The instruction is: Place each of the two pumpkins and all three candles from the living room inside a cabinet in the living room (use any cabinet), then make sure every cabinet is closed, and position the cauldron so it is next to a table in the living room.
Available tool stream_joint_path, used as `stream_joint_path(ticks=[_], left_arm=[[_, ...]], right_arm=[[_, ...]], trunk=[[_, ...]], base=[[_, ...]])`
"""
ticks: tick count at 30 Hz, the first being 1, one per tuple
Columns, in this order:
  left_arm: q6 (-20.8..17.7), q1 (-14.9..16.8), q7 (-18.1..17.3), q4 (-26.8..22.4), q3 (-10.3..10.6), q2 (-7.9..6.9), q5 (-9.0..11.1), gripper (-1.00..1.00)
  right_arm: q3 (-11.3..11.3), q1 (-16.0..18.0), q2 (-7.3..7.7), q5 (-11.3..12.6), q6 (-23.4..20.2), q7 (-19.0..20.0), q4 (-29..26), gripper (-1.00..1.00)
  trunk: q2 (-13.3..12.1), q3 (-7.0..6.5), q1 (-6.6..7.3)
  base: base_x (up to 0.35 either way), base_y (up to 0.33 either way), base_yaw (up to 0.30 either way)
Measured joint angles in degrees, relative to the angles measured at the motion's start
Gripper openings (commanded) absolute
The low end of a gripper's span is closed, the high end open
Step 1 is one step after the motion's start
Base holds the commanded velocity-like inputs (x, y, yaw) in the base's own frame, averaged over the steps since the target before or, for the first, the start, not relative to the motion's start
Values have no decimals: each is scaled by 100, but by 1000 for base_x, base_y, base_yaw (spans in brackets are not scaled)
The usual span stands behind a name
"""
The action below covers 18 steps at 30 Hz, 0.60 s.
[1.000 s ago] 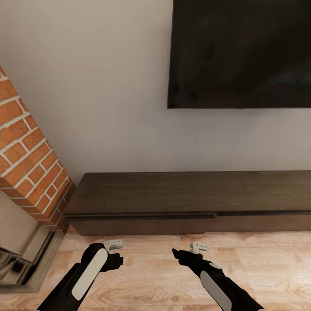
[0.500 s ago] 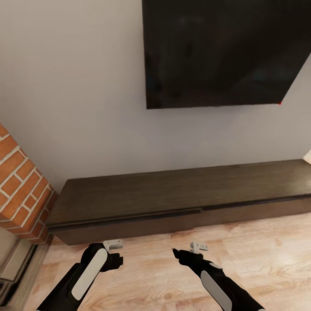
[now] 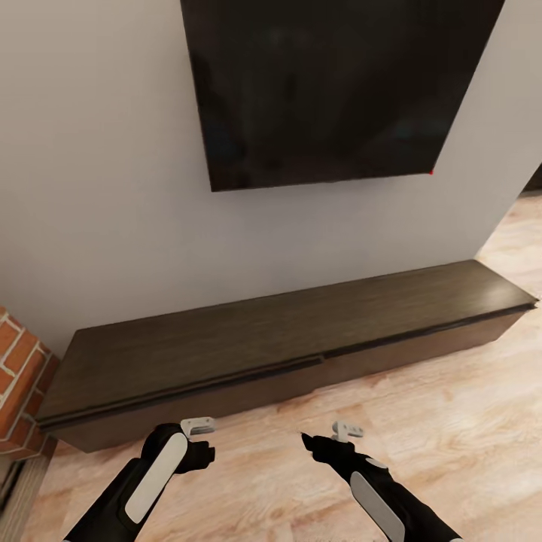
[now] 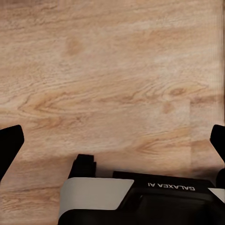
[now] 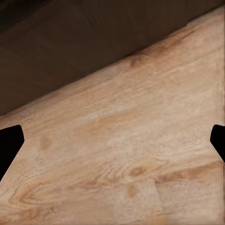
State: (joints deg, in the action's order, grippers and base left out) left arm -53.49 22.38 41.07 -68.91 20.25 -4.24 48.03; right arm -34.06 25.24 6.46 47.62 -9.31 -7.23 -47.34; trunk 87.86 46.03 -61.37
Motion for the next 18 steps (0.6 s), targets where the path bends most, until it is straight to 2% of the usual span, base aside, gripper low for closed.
stream_joint_path(ticks=[18], left_arm=[[0,0,3,2,0,1,-9,100]], right_arm=[[0,0,5,16,0,0,9,100]], trunk=[[0,0,0]], base=[[0,0,-278]])
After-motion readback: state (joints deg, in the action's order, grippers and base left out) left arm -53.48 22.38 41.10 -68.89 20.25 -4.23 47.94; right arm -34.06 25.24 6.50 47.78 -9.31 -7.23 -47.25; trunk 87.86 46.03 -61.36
